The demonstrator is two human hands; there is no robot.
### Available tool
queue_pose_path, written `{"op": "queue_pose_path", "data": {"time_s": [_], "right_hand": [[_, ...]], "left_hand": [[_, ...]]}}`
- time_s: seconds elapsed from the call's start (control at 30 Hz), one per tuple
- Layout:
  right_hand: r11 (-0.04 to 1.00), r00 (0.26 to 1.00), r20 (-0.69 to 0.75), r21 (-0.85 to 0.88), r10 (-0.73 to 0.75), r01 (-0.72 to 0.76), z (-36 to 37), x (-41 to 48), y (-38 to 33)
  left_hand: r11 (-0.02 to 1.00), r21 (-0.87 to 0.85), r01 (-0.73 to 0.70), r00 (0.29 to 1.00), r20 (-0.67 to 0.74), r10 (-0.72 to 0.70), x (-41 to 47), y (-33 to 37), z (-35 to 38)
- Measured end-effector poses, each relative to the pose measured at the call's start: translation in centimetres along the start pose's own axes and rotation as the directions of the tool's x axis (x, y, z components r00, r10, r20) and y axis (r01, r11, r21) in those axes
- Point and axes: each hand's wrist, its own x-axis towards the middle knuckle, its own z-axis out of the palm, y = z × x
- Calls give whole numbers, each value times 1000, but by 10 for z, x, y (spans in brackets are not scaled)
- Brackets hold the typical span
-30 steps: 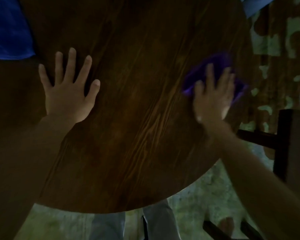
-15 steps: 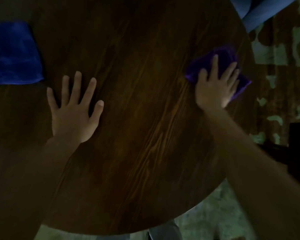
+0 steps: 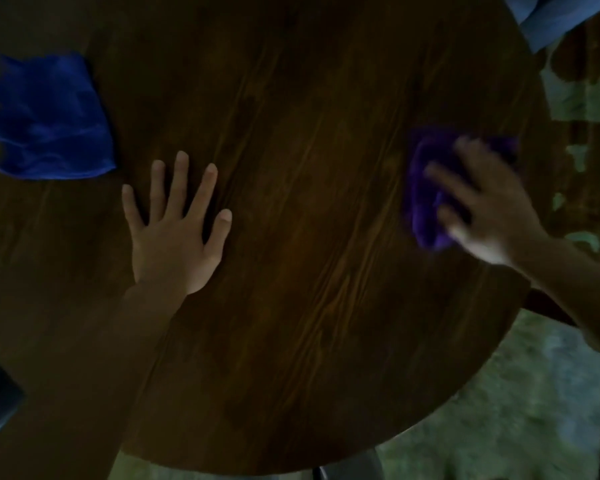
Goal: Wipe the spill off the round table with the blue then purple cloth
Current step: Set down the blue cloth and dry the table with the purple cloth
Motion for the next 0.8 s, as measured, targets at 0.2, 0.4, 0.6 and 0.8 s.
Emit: {"op": "queue_pose_path", "data": {"time_s": [0.2,0.4,0.6,0.8], "right_hand": [[960,972,-4,157,235,-231,37,-115,-182],[120,92,199,136,-976,983,43,-158,-173],[911,933,53,200,357,-360,8,46,-129],[808,821,-21,165,-571,566,50,-105,-273]], "left_hand": [[1000,-5,-12,1000,-16,12,0,-4,4],[1000,8,-8,1000,11,8,-1,0,0],[1000,18,-10,1000,8,9,-2,-3,-1],[994,-105,16,999,-33,-20,-6,-6,0]]}}
